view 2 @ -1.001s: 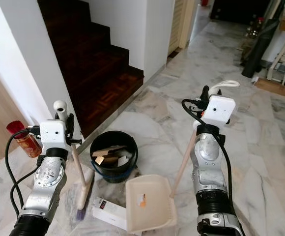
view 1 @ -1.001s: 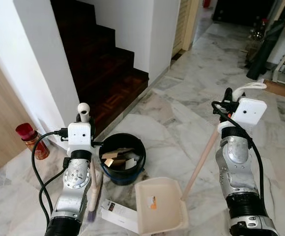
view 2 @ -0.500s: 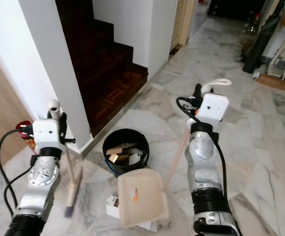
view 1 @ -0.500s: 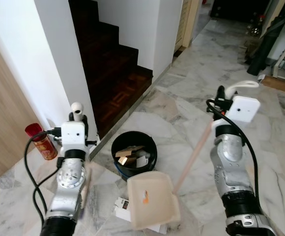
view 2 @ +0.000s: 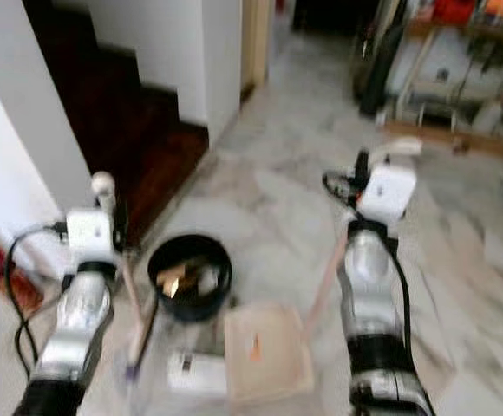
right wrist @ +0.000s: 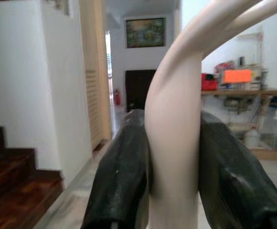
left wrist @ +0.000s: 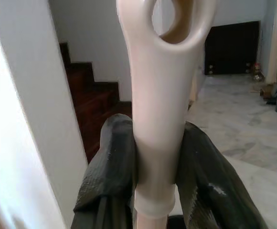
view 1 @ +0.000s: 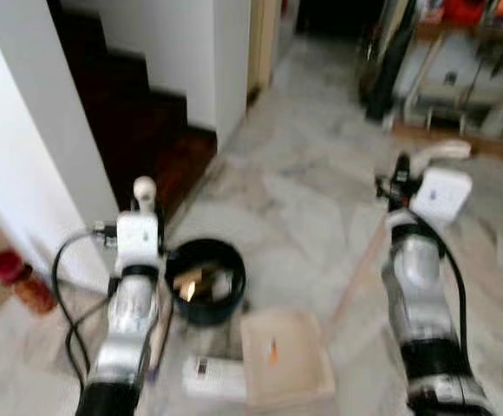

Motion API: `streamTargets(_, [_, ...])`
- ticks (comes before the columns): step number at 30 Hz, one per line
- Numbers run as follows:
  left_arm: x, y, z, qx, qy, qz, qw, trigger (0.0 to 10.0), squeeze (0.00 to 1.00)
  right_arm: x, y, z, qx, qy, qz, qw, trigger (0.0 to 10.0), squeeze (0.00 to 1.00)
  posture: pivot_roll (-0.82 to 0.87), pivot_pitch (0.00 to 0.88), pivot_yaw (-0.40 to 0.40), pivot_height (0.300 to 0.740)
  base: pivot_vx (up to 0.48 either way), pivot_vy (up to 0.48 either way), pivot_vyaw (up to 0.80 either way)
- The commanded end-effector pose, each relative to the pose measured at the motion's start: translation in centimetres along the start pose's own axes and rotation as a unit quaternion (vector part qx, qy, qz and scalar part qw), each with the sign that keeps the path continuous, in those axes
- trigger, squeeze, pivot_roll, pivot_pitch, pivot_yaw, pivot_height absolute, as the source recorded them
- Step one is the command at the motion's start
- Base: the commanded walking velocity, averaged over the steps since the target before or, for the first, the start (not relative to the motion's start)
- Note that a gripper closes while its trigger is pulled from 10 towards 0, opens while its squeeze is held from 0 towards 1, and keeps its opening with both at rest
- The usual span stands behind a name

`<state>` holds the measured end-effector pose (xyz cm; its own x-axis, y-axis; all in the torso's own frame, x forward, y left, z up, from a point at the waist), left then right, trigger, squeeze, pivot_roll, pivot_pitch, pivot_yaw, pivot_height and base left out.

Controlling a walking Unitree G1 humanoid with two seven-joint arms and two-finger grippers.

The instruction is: Sweep floor

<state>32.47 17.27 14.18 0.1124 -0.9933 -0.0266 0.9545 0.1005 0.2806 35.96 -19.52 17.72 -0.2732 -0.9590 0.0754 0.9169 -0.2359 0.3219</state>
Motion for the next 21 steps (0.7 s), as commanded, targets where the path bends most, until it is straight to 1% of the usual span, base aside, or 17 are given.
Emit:
streamTargets(1, [0.12,0.44,1.0,0.021,-0.001,-0.002,1.0,10.0,0.0,-0.29,0.43,1.12,0.02,0.011,-0.001,1.0,10.0,0.0,0.06,0.0,-0.033,0.74,0.0,0.0,0.0])
streamTargets(5, [0.14,0.47,0.99,0.02,0.0,-0.003,1.0,10.0,0.0,-0.27,0.42,1.01,0.017,0.013,-0.003,1.0,10.0,0.0,0.06,0.0,-0.032,0.74,0.0,0.428,0.0])
streamTargets(8, [0.18,0.49,1.01,0.021,0.002,-0.005,1.0,10.0,0.0,-0.33,0.42,0.92,0.015,0.016,-0.003,1.0,10.0,0.0,0.07,0.0,-0.031,0.74,0.0,0.0,0.0])
streamTargets(10, [0.25,0.55,1.0,0.02,-0.001,-0.006,1.0,10.0,0.0,-0.46,0.45,0.84,0.011,0.019,0.0,1.0,10.0,0.0,0.07,0.0,-0.031,0.74,0.0,0.148,-0.67])
streamTargets(13, [0.27,0.64,1.06,0.02,-0.001,-0.007,1.0,10.0,0.0,-0.52,0.46,0.97,0.017,0.02,0.0,1.0,10.0,0.0,0.07,0.0,-0.03,0.74,0.0,0.48,-0.72])
streamTargets(15, [0.26,0.65,1.08,0.021,0.0,-0.007,1.0,10.0,0.0,-0.55,0.46,0.97,0.017,0.019,0.0,1.0,10.0,0.0,0.07,0.0,-0.029,0.74,0.0,0.48,0.0])
streamTargets(21, [0.36,0.67,1.12,0.022,0.004,-0.013,1.0,10.0,0.0,-0.68,0.44,1.06,0.02,0.014,0.002,1.0,10.0,0.0,0.07,0.0,-0.025,0.74,0.0,0.0,0.0])
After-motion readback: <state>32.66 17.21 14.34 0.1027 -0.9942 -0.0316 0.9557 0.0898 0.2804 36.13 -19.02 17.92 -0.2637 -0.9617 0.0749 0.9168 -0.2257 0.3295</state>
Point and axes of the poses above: a point about 5 cm out from each wrist's last joint towards the gripper, its own y axis pointing out of the wrist towards the gripper, its own z axis along the axis of the wrist's last joint, x = y × z, the point moved 2 cm from there along y, pointing out of the wrist towards the gripper, and after that the axes turned 7 degrees about -y, right-handed, at the moved point
